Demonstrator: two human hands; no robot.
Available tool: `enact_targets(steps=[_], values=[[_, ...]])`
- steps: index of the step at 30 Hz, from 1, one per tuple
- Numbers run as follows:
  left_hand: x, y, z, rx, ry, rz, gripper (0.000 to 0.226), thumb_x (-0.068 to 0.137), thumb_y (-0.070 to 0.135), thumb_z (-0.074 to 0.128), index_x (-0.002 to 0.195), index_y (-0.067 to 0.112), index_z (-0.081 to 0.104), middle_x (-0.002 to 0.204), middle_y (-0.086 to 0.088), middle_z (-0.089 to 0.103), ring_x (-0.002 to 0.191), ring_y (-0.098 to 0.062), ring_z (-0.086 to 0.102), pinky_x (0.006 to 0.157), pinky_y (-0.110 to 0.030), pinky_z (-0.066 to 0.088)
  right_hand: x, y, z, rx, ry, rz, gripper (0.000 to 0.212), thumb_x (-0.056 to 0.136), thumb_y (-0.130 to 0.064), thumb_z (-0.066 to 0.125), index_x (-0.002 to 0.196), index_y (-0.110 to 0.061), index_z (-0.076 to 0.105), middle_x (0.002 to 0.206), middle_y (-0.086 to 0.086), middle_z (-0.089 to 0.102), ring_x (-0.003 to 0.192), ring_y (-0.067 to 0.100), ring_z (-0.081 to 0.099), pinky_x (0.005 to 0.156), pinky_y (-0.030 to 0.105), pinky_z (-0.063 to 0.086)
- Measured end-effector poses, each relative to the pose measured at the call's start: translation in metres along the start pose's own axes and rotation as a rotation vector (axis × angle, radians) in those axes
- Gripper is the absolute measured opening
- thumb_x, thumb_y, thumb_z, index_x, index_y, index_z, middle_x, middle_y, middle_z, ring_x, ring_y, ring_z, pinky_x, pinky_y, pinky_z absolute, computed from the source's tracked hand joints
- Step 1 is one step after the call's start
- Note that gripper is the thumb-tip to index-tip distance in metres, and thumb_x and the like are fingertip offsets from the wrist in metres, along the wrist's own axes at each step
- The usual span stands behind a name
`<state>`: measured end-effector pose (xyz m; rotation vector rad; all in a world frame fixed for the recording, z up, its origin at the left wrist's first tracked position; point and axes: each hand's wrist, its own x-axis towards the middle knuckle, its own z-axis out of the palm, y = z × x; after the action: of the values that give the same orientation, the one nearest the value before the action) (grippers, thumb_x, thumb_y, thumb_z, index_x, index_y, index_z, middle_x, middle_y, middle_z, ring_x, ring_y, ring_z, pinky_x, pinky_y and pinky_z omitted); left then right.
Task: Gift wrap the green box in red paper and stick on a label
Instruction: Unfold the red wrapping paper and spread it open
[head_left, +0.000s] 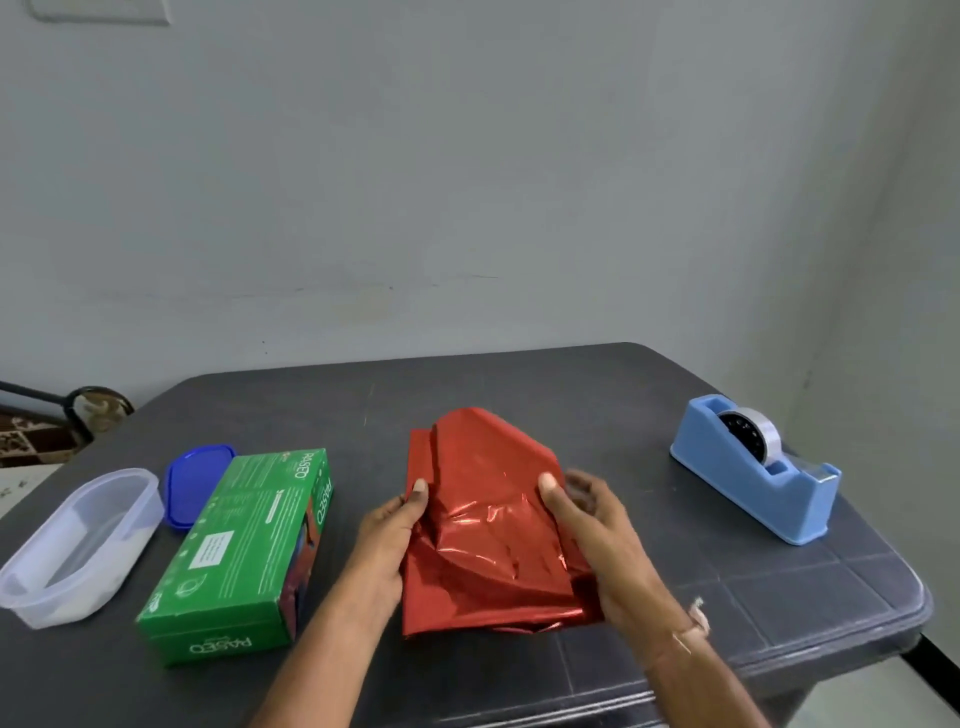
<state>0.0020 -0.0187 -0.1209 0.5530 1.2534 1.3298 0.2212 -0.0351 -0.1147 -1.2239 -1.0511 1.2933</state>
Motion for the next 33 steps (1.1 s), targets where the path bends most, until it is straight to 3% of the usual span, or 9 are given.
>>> enact_targets(steps=[5, 9, 12, 14, 19, 23, 27, 30, 33], values=[[0.023, -0.018, 0.005, 0.212, 0.095, 0.086, 0.037, 0.09, 0.024, 0.078, 0.113, -0.004, 0.07, 0.104, -0.019, 0.074, 0.084, -0.026, 0.068, 0.079, -0.035, 0.056, -0.007, 0.003, -0.006, 0.279, -0.112, 0.281, 0.031, 0.095, -0.022, 0.071, 0.109, 0.006, 0.071, 0.099, 0.025, 0.076, 0.077, 0.03, 0.076, 0.064, 0.035, 0.063], [0.01, -0.021, 0.013, 0.843, 0.201, 0.723, 0.044, 0.078, 0.03, 0.088, 0.114, 0.022, 0.063, 0.115, 0.009, 0.062, 0.103, -0.01, 0.057, 0.089, -0.029, 0.046, 0.006, 0.005, -0.007, 0.234, -0.011, 0.275, 0.013, 0.094, -0.009, 0.07, 0.095, 0.003, 0.073, 0.082, 0.021, 0.075, 0.06, 0.025, 0.07, 0.058, 0.035, 0.063], [-0.02, -0.016, 0.023, 0.898, -0.259, 0.74, 0.032, 0.077, 0.044, 0.086, 0.1, 0.033, 0.067, 0.105, 0.019, 0.067, 0.099, -0.001, 0.062, 0.082, -0.013, 0.043, 0.01, 0.009, -0.005, 0.231, 0.016, 0.317, 0.017, 0.097, -0.013, 0.067, 0.091, 0.002, 0.072, 0.078, 0.022, 0.071, 0.058, 0.027, 0.066, 0.059, 0.038, 0.061], [-0.035, -0.02, 0.03, 1.009, -0.503, 0.648, 0.052, 0.068, 0.064, 0.084, 0.107, 0.037, 0.064, 0.112, 0.022, 0.064, 0.109, 0.003, 0.059, 0.089, -0.012, 0.045, 0.01, 0.009, -0.004, 0.258, 0.03, 0.311, 0.022, 0.099, -0.014, 0.065, 0.085, 0.001, 0.073, 0.074, 0.019, 0.071, 0.058, 0.027, 0.067, 0.057, 0.036, 0.06], [-0.045, -0.031, 0.032, 1.253, -0.574, 0.645, 0.08, 0.055, 0.074, 0.085, 0.118, 0.042, 0.048, 0.141, 0.033, 0.034, 0.128, 0.009, 0.041, 0.104, -0.02, 0.041, 0.012, 0.009, -0.005, 0.29, 0.073, 0.347, 0.024, 0.099, -0.022, 0.066, 0.092, -0.001, 0.074, 0.08, 0.017, 0.073, 0.07, 0.029, 0.069, 0.066, 0.042, 0.061], [-0.047, -0.033, 0.029, 1.181, -0.47, 0.736, 0.051, 0.069, 0.055, 0.087, 0.105, 0.039, 0.056, 0.143, 0.032, 0.037, 0.128, 0.011, 0.043, 0.095, -0.007, 0.033, 0.013, 0.011, -0.006, 0.279, 0.09, 0.364, 0.026, 0.099, -0.026, 0.067, 0.094, -0.001, 0.073, 0.078, 0.016, 0.073, 0.069, 0.029, 0.069, 0.073, 0.046, 0.06], [-0.039, -0.037, 0.019, 1.069, -0.384, 0.754, 0.021, 0.079, 0.045, 0.084, 0.088, 0.035, 0.067, 0.13, 0.03, 0.058, 0.12, 0.011, 0.053, 0.1, -0.022, 0.044, 0.014, 0.011, -0.005, 0.279, 0.104, 0.365, 0.023, 0.1, -0.024, 0.065, 0.096, -0.002, 0.071, 0.076, 0.014, 0.074, 0.063, 0.025, 0.07, 0.065, 0.041, 0.061], [-0.04, -0.036, 0.016, 0.95, -0.37, 0.716, 0.015, 0.081, 0.044, 0.082, 0.085, 0.033, 0.072, 0.114, 0.024, 0.07, 0.111, 0.005, 0.063, 0.095, -0.023, 0.048, 0.012, 0.011, -0.004, 0.288, 0.108, 0.36, 0.021, 0.1, -0.021, 0.065, 0.102, -0.001, 0.07, 0.089, 0.018, 0.076, 0.072, 0.028, 0.071, 0.074, 0.045, 0.061], [-0.044, -0.02, 0.017, 0.588, -0.307, 0.547, 0.028, 0.085, 0.045, 0.07, 0.092, 0.018, 0.075, 0.092, 0.009, 0.078, 0.086, -0.003, 0.07, 0.08, -0.022, 0.051, 0.007, 0.013, -0.008, 0.24, 0.091, 0.34, 0.021, 0.101, -0.02, 0.063, 0.102, -0.001, 0.071, 0.09, 0.018, 0.074, 0.073, 0.028, 0.069, 0.072, 0.043, 0.061]])
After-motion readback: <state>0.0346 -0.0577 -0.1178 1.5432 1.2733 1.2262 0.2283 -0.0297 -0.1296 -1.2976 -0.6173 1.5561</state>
